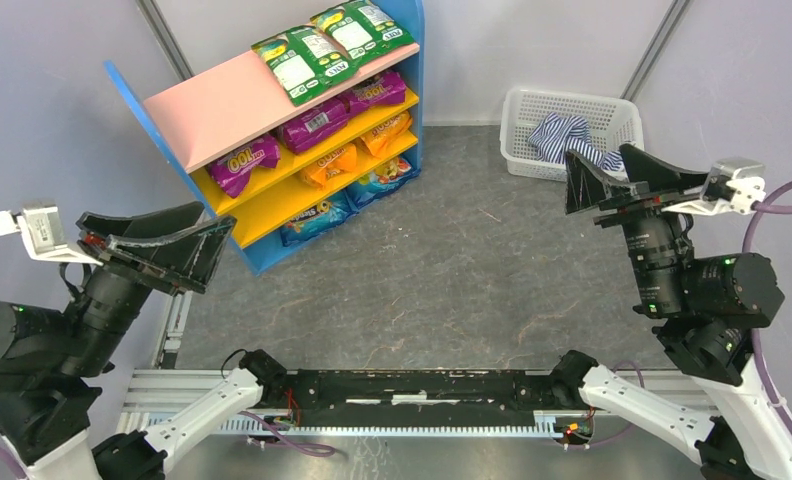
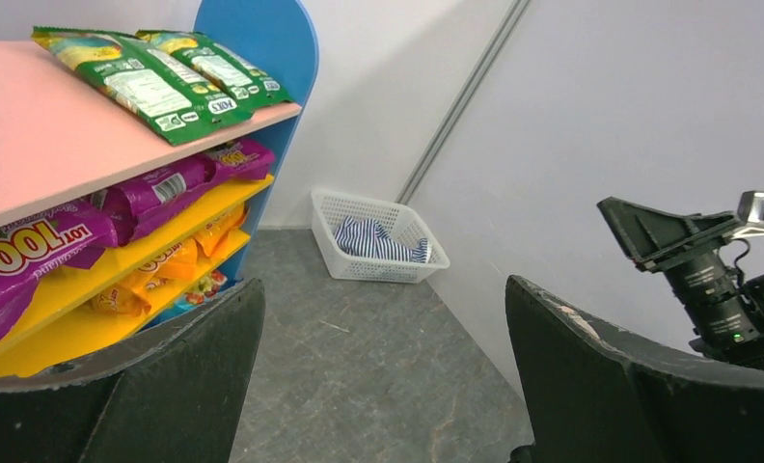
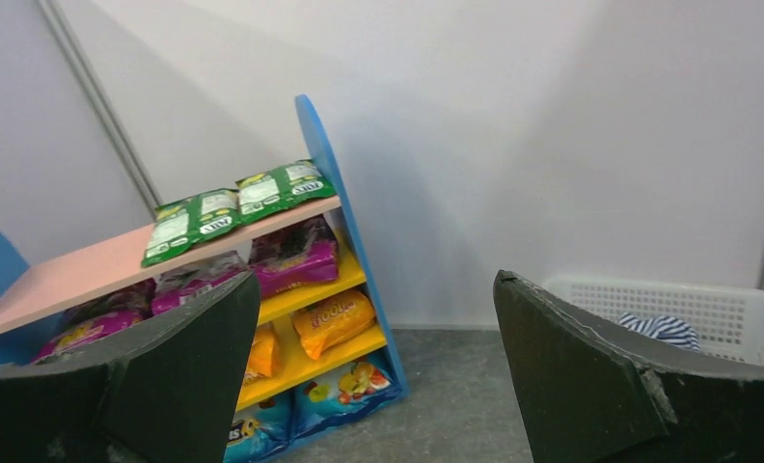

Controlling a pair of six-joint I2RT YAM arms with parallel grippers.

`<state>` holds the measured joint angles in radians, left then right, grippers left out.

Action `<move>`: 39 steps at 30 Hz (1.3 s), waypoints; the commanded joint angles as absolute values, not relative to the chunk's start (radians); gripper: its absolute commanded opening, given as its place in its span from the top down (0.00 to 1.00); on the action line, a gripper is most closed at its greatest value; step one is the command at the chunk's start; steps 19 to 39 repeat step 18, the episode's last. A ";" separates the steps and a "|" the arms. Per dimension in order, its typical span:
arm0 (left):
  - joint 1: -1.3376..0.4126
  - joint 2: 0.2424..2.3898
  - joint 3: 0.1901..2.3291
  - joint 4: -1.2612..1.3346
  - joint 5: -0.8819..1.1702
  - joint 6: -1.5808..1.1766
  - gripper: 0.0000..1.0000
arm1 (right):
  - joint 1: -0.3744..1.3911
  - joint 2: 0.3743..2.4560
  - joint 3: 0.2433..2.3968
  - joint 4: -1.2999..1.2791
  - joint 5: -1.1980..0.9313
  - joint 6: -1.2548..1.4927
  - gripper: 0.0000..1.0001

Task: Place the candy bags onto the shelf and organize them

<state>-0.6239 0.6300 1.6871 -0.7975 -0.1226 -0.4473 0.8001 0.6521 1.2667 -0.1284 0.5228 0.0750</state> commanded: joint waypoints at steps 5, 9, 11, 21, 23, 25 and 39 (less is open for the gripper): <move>-0.625 0.651 1.755 -0.770 -0.136 -0.413 0.00 | 0.798 0.715 1.275 -0.138 0.644 0.015 0.02; -0.626 0.636 1.750 -0.769 -0.171 -0.419 0.00 | 0.799 0.755 1.311 -0.144 0.634 0.012 0.02; -0.626 0.633 1.751 -0.769 -0.182 -0.415 0.00 | 0.798 0.753 1.300 -0.128 0.637 0.014 0.02; -0.626 0.636 1.742 -0.771 -0.184 -0.412 0.00 | 0.799 0.716 1.175 -0.016 0.561 -0.071 0.02; -0.626 0.636 1.742 -0.771 -0.184 -0.412 0.00 | 0.799 0.716 1.175 -0.016 0.561 -0.071 0.02; -0.626 0.636 1.742 -0.771 -0.184 -0.412 0.00 | 0.799 0.716 1.175 -0.016 0.561 -0.071 0.02; -0.626 0.636 1.742 -0.771 -0.184 -0.412 0.00 | 0.799 0.716 1.175 -0.016 0.561 -0.071 0.02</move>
